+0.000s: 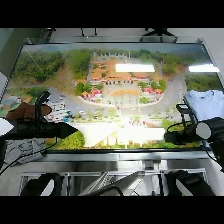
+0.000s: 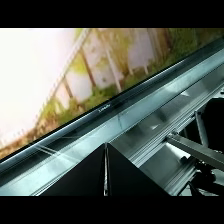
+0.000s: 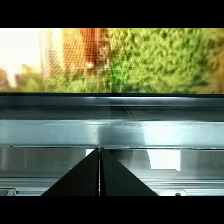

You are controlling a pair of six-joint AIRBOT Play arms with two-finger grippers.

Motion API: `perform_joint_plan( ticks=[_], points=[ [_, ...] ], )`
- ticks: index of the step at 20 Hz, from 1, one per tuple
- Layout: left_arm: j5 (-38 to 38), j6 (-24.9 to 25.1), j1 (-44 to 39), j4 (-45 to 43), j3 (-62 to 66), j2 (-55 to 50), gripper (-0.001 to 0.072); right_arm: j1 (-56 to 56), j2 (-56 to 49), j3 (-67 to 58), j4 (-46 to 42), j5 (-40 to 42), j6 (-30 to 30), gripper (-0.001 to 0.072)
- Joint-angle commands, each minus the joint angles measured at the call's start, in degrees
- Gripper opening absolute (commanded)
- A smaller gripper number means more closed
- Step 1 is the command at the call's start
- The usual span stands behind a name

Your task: Fold the shirts.

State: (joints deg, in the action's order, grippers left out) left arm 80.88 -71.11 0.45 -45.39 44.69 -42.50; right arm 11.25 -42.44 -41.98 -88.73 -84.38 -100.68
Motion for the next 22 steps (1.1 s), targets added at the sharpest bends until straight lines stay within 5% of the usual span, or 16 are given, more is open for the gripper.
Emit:
perform_joint_plan(
  ticks=[1, 15, 18, 22],
  points=[
    [0.00, 0.00, -0.04, -0.02, -0.02, 0.04, 0.0006, 0.04, 0.04, 0.02, 0.02, -0.02, -0.02, 0.0017],
    [-0.17, 0.02, -0.04, 0.02, 0.00, 0.04, 0.0006, 0.04, 0.02, 0.02, 0.02, 4.11, -0.02, 0.0017],
    [-5.31, 0.02, -0.04, 0.48, 0.00, 0.07, 0.0006, 0.04, 0.02, 0.02, 0.09, 5.60, -0.02, 0.0017],
    [-5.57, -1.88, 8.02, -14.47, 7.56, -4.02, 0.0006, 0.04, -1.22, 0.04, 4.61, 5.49, -0.02, 0.0017]
  ],
)
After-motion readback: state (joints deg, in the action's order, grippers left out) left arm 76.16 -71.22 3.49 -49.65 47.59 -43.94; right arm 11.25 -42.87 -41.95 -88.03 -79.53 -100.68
